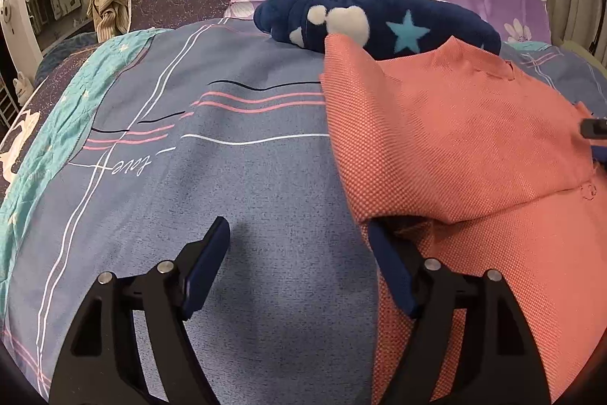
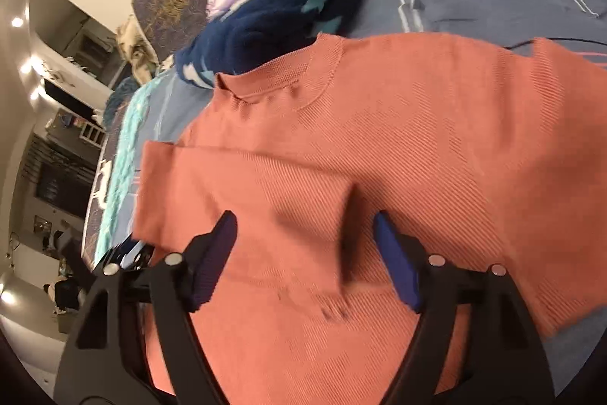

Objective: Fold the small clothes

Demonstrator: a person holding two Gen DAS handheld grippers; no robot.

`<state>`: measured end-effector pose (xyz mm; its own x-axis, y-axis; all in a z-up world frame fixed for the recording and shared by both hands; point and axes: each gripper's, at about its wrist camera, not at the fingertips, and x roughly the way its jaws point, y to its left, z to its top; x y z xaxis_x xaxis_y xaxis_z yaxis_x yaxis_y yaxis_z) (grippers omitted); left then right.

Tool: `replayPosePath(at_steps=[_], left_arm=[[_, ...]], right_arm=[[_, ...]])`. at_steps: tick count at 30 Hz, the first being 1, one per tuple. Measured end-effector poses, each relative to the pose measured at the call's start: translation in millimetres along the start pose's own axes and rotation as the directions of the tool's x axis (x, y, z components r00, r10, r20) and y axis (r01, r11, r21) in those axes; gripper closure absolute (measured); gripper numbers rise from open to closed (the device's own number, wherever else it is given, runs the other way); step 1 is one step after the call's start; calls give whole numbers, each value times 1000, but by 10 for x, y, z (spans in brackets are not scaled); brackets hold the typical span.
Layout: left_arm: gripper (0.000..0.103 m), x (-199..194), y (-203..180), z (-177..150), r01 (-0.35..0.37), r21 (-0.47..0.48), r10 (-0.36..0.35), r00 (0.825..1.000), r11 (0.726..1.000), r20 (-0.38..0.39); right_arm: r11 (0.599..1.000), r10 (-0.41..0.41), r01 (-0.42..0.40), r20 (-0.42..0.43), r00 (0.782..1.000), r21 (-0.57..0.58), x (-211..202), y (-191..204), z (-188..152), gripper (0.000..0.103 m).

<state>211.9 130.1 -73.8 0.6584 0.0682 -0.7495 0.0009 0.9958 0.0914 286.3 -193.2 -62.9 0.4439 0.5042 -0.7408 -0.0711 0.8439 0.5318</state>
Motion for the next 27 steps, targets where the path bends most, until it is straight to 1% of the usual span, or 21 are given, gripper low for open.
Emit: replayPosePath(at_steps=[1,2,4,5,6,7,8,9,10,11,12,13,14,17,19,20,21,22,23,25,27], left_arm=[[27,-1,-2,0,-3,2,3,1000,1000,1],[27,-2,-3,-3,-4,2,4,1000,1000,2],[26,1,13,-3,-1,-3,1,1000,1000,0],[25,2,20,-1,0,-6,0,1000,1000,-1],[25,6,21,1,-2,-8,2,1000,1000,-3],[24,8,22,4,-3,-8,3,1000,1000,-4],[24,8,17,4,-5,-6,5,1000,1000,-4],[24,9,13,3,-9,-4,9,1000,1000,-4],[24,7,3,3,-14,0,14,1000,1000,-3],[24,3,-3,3,-18,2,18,1000,1000,-1],[24,-6,-10,0,-24,5,24,1000,1000,4],[24,-10,-11,-4,-26,6,26,1000,1000,6],[24,-11,-13,-2,-28,7,28,1000,1000,6],[24,-10,-14,2,-28,7,28,1000,1000,7],[26,-17,-13,2,-30,7,30,999,1000,11],[30,-31,-13,3,-31,6,31,999,999,17],[54,-75,-9,6,-57,2,57,998,998,34],[88,-93,4,17,-85,-7,86,996,996,36],[100,-126,34,30,-113,-23,114,993,993,36],[103,-273,149,69,-97,-74,101,993,993,52],[103,-409,259,99,-136,-94,142,989,986,51]], right_arm=[[1000,-23,23,19,1000,-5,19,81,26,77],[1000,-11,11,30,1000,-11,-23,130,32,92],[999,0,5,132,991,-37,-275,253,13,92],[996,-40,54,187,982,-71,-442,325,-6,92],[990,-87,108,226,970,-86,-550,345,-20,92],[975,-170,202,274,947,-93,-674,344,-30,91],[958,-234,271,297,926,-91,-736,304,-27,84],[943,-286,321,281,916,-87,-726,185,-1,70],[943,-295,322,237,926,-85,-671,79,24,57],[945,-301,319,186,935,-72,-602,-47,33,50],[942,-322,333,161,933,-43,-569,-169,15,53],[929,-362,369,175,915,-8,-590,-280,-30,53],[929,-365,371,186,912,0,-609,-312,-48,53],[941,-333,339,196,922,3,-666,-345,-151,53],[944,-308,325,195,931,-62,-657,-206,-237,53],[947,-282,305,199,939,-96,-664,-139,-279,54],[953,-246,274,197,949,-127,-658,-72,-318,54],[967,-181,208,178,967,-148,-653,-34,-365,54],[978,-125,147,152,980,-145,-614,-25,-397,54],[985,-115,127,111,987,-116,-494,-66,-427,54],[977,-188,195,91,978,-84,-333,-199,-456,69]])
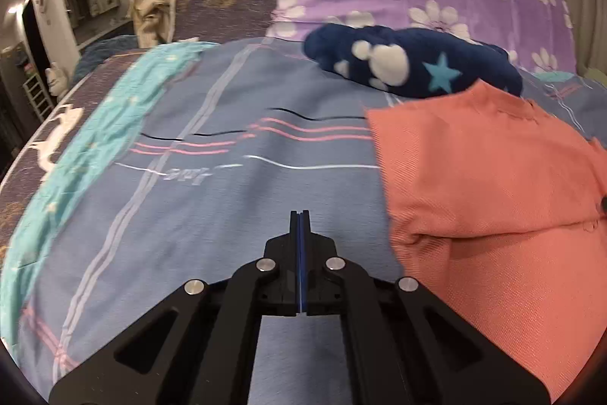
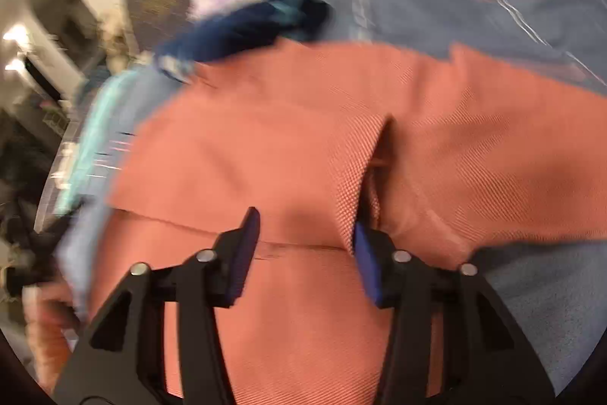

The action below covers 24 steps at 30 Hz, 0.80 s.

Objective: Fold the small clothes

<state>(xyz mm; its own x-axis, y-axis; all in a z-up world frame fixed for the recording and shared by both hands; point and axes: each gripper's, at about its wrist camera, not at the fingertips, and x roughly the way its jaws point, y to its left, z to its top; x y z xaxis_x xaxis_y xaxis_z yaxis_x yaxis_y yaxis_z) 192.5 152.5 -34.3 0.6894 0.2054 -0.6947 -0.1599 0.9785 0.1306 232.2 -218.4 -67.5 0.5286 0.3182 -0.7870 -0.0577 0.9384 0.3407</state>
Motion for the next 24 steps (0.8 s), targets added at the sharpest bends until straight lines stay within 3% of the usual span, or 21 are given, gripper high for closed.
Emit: replayPosePath(at_steps=[3,5,6,8,9,12,13,14,15,16,18,21,23,24], left_arm=[[103,-35,178,21,-55,-8,54,998,998,-19],[103,-24,238,32,-14,-22,13,999,1000,-39],[103,-27,219,32,35,-23,-36,998,999,-41],[101,-28,131,26,104,-12,-105,994,994,-36],[97,-16,37,16,146,4,-145,988,989,-43],[69,58,-265,-58,209,74,-203,976,975,-77],[69,95,-369,-79,194,112,-186,979,975,-80],[69,130,-442,-86,175,139,-165,983,975,-80],[81,174,-523,-98,149,172,-138,988,974,-76],[103,192,-548,-97,149,180,-137,988,972,-77],[103,198,-528,-76,138,171,-128,989,975,-68],[103,141,-365,-65,44,166,-37,998,985,-46],[103,109,-231,-63,81,136,-74,996,987,-55],[103,54,-203,-63,147,134,-142,989,980,-48]], right_arm=[[1000,6,-7,36,999,25,-32,-35,-37,72],[999,-45,46,75,996,-4,-150,46,-59,71],[991,-124,128,113,986,-27,-228,111,-70,70],[980,-182,194,175,967,-52,-375,187,-107,67],[981,-169,184,197,966,-60,-436,207,-109,67],[988,-99,121,213,972,-92,-558,239,-152,62],[988,-89,114,213,973,-106,-587,244,-188,62],[988,-81,107,210,974,-116,-599,246,-218,62],[988,-71,98,205,976,-123,-594,253,-233,62],[988,-61,88,200,978,-125,-597,236,-259,61],[989,-60,84,192,980,-119,-599,204,-290,60],[995,-63,76,166,984,-70,-517,95,-313,59],[998,-42,47,138,990,-39,-447,13,-340,59],[998,-39,44,130,991,-33,-416,-1,-354,59]])
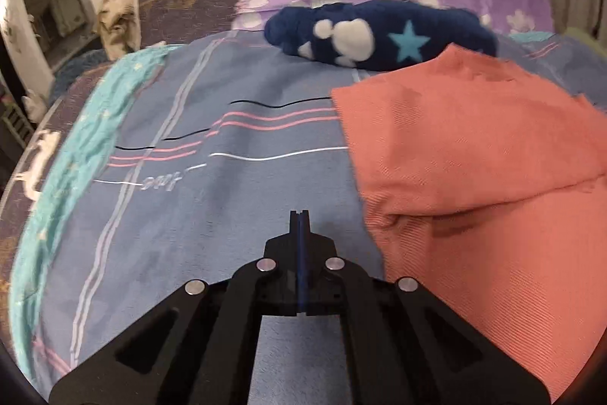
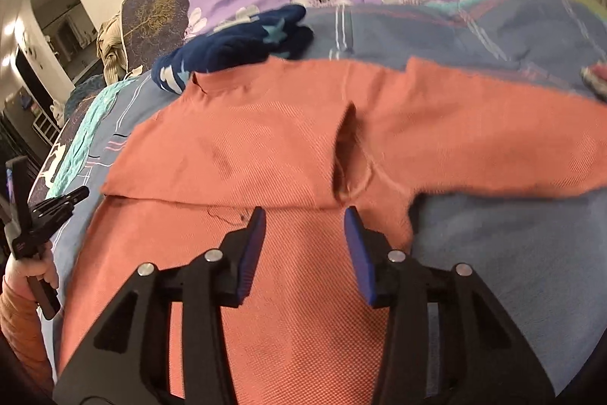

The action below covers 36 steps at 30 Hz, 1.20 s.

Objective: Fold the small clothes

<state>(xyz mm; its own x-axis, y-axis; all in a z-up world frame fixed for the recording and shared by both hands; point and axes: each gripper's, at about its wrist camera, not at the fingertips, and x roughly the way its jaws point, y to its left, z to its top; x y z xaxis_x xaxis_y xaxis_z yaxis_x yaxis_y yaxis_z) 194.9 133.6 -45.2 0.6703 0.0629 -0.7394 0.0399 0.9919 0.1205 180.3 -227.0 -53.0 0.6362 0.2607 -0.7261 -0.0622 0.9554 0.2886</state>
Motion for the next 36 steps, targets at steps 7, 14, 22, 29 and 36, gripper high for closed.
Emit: replayPosePath(at_steps=[7,14,22,29,36], left_arm=[[77,196,-524,-22,43,162,-37,999,986,-38],[101,25,-212,56,30,21,-31,999,999,12],[102,-13,-66,-81,-11,-16,10,1000,1000,-27],[101,-66,-683,373,155,56,-158,986,986,50],[98,477,-930,253,165,-10,-166,985,986,-45]], right_arm=[[1000,-1,1,-3,1000,6,90,-14,-99,57],[999,31,-31,15,999,30,112,-80,-157,56],[999,34,-34,21,999,21,106,-70,-170,53],[998,55,-56,47,997,34,-50,-21,-28,79],[996,2,-7,64,998,88,-344,-332,15,67]])
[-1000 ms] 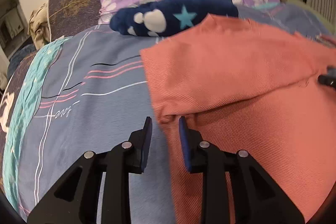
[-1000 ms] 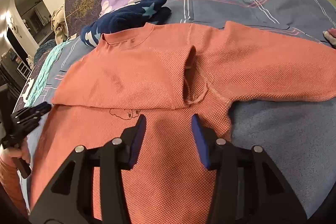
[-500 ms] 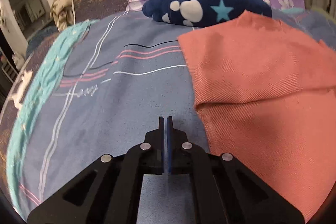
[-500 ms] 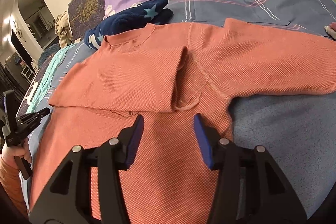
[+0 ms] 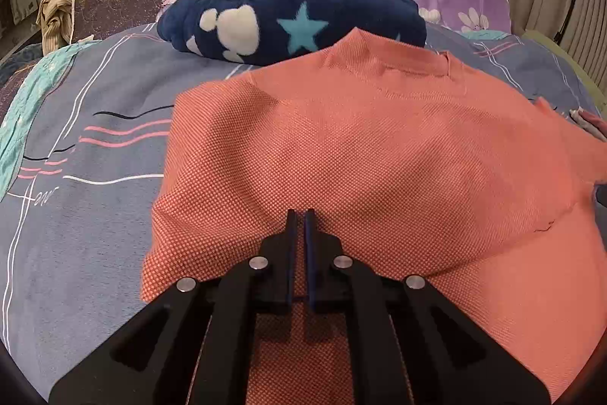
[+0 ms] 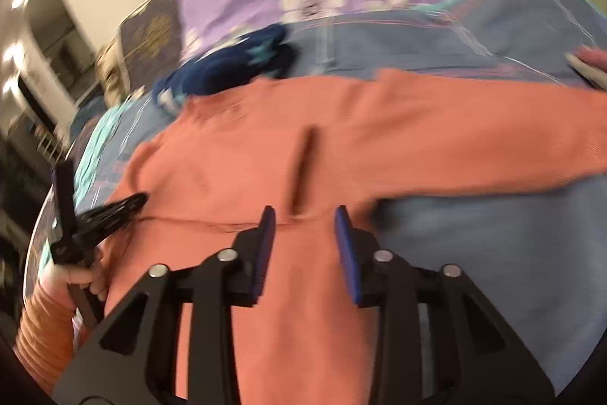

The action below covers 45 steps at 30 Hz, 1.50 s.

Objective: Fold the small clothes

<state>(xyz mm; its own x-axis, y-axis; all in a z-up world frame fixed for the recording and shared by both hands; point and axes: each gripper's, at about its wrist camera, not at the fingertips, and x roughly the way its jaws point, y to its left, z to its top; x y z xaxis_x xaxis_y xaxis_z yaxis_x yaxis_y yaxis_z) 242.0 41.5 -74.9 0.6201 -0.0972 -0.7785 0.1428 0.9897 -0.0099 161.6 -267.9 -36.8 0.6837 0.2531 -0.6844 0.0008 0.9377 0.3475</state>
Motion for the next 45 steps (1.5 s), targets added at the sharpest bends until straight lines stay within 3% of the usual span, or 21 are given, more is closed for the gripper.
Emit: replayPosePath(at_steps=[3,5,6,7,11,13,16,19,20,21,22,24,27,30,33,36,37,39,41,43,45], left_arm=[[97,-1,-26,-20,-2,2,2,1000,1000,3],[97,-2,-37,-42,-14,9,14,1000,1000,3],[97,0,-55,-50,-22,16,22,1000,1000,5],[97,-8,-70,-66,-29,21,29,1000,999,6],[97,-26,-63,-42,-48,37,48,999,998,9],[97,-34,-57,-38,-50,38,49,999,998,12],[97,-32,-67,-32,-52,39,52,999,998,13],[97,-32,-65,-29,-51,38,50,999,998,13],[97,-33,-62,-29,-49,37,48,999,998,13],[97,-32,-57,-27,-45,34,45,999,998,13],[97,-33,-55,-28,-43,33,43,999,999,13],[97,-28,-51,-25,-40,29,40,999,999,12],[97,-22,-43,-20,-34,24,33,999,999,11],[97,-24,-17,-21,-18,11,18,1000,1000,12],[97,-29,12,-25,0,-5,0,1000,1000,14],[97,-28,42,-24,18,-20,-18,1000,1000,16],[97,-27,51,-23,23,-24,-23,1000,999,16],[97,-27,74,-23,37,-36,-37,999,999,16],[97,-27,101,-23,54,-48,-53,998,997,17],[97,-25,148,-26,81,-71,-80,997,994,19],[97,-21,195,-29,109,-96,-107,994,989,21]], right_arm=[[988,-89,81,54,995,133,-322,-582,-1,65],[947,-182,149,97,978,283,-625,-1116,-13,62],[916,-223,169,112,969,364,-762,-1356,-30,58],[858,-269,179,125,955,482,-955,-1693,-80,58],[743,-282,104,169,945,661,-1195,-2331,-189,58],[715,-283,70,197,939,695,-1183,-2447,-167,58],[688,-358,112,201,912,717,-1076,-2451,-42,47],[673,-423,182,171,890,717,-904,-2383,138,48],[674,-421,184,168,891,715,-857,-2391,188,70],[683,-375,146,173,911,715,-780,-2397,229,96],[679,-337,113,172,926,725,-720,-2416,251,96],[681,-356,119,185,916,723,-693,-2345,310,97],[778,-352,122,267,897,616,-699,-1879,547,97],[906,-188,32,334,923,422,-582,-1073,796,97],[978,19,-88,341,940,190,-408,-188,895,97],[979,204,-192,236,950,-70,-103,720,713,97],[963,250,-229,154,956,-139,76,993,569,96],[946,257,-245,29,966,-211,348,1258,310,95],[939,203,-217,-82,976,-267,591,1363,38,90],[949,174,-204,-139,975,-241,675,1266,-140,87],[958,187,-214,-148,971,-189,623,1136,-185,77]])
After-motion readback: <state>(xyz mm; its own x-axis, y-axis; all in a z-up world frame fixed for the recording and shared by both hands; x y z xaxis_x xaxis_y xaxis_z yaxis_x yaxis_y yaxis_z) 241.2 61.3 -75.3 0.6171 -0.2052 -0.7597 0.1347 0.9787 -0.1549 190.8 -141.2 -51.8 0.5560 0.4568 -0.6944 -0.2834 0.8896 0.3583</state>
